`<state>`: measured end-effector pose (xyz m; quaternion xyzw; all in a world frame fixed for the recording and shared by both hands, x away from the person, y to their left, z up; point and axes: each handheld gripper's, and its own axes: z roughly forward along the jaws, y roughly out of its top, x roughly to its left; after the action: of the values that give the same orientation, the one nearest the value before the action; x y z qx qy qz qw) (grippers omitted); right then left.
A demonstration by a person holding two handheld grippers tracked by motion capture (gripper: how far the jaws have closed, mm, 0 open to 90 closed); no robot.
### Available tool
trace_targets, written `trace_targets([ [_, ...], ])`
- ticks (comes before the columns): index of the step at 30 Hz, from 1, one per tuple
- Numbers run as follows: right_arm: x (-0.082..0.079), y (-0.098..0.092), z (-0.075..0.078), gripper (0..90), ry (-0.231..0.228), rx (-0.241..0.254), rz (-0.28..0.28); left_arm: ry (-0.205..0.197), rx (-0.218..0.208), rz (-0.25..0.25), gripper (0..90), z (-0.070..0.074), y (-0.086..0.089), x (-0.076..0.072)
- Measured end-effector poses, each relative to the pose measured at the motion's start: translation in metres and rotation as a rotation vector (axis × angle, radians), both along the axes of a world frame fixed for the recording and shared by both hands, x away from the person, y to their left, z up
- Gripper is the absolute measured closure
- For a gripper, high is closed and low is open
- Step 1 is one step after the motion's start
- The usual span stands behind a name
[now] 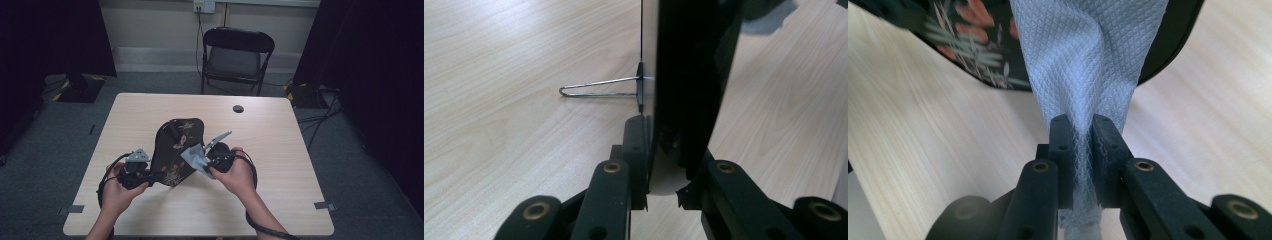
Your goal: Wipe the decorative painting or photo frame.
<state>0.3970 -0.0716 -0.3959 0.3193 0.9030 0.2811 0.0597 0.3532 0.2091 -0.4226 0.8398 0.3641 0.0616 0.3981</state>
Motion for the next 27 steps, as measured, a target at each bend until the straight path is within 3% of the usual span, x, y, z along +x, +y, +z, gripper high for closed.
trace_targets([
  [16, -0.007, 0.001, -0.062, 81.4, 0.1, -0.076, -0.008, 0.001, 0.0, 0.002, 78.6, 0.0, 0.0, 0.0],
  [22, -0.009, -0.002, -0.064, 81.4, 0.099, -0.069, -0.006, -0.002, 0.0, 0.006, 78.6, 0.0, 0.001, 0.0],
  [27, -0.011, -0.009, -0.055, 81.4, 0.088, -0.059, -0.01, 0.001, -0.003, 0.01, 78.6, 0.0, 0.001, 0.0],
])
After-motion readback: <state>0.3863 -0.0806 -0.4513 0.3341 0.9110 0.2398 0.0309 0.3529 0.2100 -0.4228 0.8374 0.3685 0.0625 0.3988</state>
